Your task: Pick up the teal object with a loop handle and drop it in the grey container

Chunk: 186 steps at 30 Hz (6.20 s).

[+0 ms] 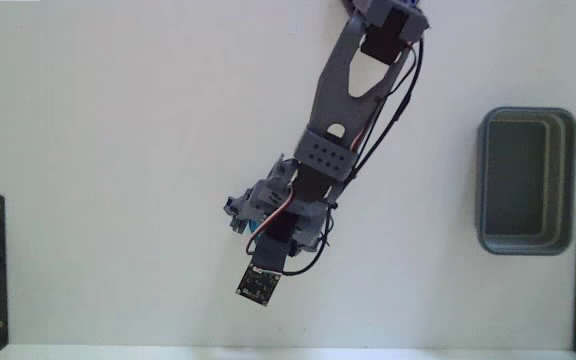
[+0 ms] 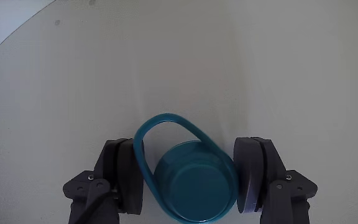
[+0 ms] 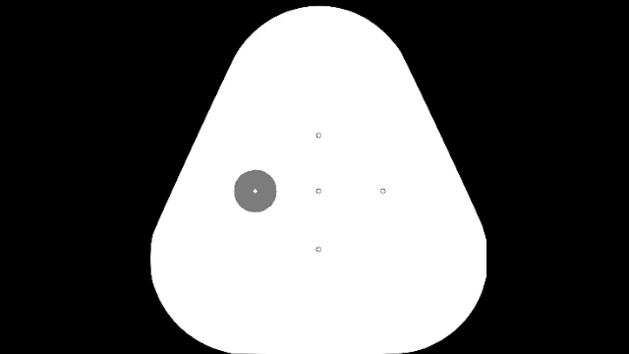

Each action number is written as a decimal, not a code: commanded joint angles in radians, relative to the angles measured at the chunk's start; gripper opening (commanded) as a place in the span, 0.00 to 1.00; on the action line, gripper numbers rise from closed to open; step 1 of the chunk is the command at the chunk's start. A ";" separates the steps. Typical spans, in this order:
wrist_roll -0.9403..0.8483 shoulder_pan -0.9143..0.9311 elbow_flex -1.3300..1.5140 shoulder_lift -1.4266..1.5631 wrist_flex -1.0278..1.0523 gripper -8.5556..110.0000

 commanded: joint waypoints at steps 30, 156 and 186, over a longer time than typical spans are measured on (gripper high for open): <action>0.005 0.017 0.005 0.029 -0.010 0.72; 0.005 0.017 -0.977 -0.165 0.779 0.63; 0.005 -0.235 -0.825 -0.051 0.741 0.63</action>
